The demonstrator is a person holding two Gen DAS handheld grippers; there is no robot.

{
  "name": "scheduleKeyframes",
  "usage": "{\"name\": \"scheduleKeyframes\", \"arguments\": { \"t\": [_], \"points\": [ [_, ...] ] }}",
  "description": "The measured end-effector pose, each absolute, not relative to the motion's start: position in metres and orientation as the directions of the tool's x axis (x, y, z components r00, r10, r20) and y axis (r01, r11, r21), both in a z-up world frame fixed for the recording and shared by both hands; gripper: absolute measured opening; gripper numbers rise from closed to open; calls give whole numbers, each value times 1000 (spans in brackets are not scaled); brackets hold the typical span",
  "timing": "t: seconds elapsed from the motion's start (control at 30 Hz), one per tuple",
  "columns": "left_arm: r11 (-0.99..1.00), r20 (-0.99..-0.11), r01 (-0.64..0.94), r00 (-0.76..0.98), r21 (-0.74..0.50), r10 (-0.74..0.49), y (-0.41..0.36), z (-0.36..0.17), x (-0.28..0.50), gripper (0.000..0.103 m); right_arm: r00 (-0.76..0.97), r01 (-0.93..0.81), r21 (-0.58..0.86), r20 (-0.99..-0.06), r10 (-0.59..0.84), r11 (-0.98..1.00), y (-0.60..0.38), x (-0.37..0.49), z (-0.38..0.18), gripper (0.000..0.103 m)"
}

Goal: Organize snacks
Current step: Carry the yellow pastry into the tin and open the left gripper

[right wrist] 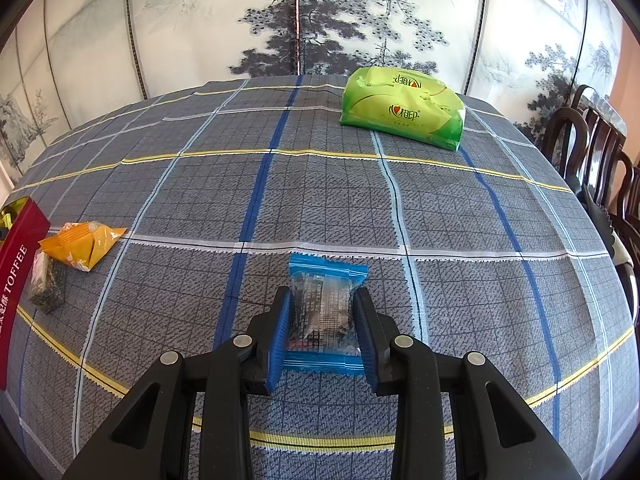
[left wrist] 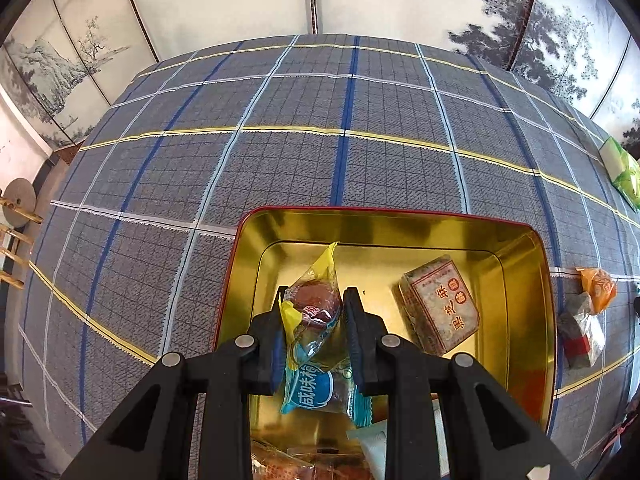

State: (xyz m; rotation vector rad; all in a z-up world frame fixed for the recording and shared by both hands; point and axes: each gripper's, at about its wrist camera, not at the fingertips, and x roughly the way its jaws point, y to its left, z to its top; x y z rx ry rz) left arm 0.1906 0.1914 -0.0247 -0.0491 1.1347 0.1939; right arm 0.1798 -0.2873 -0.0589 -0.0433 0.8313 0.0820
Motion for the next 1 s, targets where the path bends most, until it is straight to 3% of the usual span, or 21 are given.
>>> {"name": "scheduleKeyframes", "arguments": {
  "t": [1.0],
  "points": [
    [987, -885, -129, 443, 98, 145, 174, -10, 153, 46, 668, -71, -7, -743, 42, 997, -297, 183, -59, 45]
  ]
}}
